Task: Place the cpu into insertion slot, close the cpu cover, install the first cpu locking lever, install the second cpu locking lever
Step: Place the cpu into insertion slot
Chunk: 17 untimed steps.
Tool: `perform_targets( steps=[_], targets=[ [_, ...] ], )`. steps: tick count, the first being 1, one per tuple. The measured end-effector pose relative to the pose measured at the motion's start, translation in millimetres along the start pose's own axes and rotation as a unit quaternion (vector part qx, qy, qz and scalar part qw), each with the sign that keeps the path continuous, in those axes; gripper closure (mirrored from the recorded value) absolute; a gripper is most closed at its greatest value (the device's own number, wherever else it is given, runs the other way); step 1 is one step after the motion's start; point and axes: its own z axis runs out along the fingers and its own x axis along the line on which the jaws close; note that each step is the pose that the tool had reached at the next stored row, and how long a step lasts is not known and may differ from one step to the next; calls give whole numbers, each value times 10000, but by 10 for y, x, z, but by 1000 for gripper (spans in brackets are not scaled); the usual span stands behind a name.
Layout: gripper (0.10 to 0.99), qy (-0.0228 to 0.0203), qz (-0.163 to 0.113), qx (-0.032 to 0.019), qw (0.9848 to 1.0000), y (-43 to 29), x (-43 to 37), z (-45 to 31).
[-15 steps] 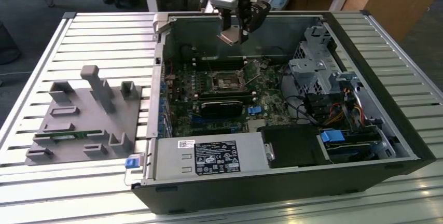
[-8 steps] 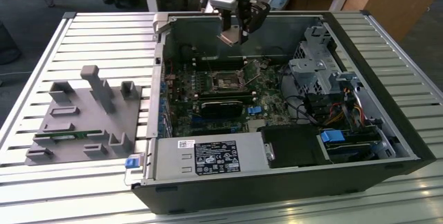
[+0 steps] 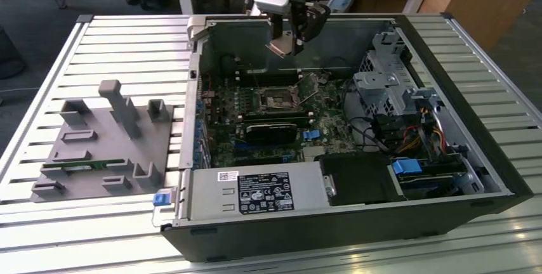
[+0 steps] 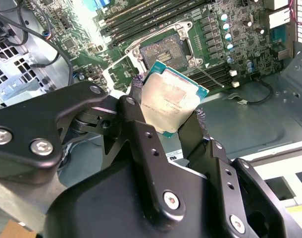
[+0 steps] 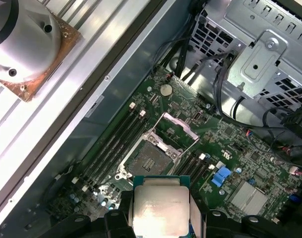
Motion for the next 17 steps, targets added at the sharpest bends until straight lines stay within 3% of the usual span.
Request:
perform_targets(
  steps=[17],
  targets=[
    [545,-8,96,-2,10000,-5,2,13]
  ],
)
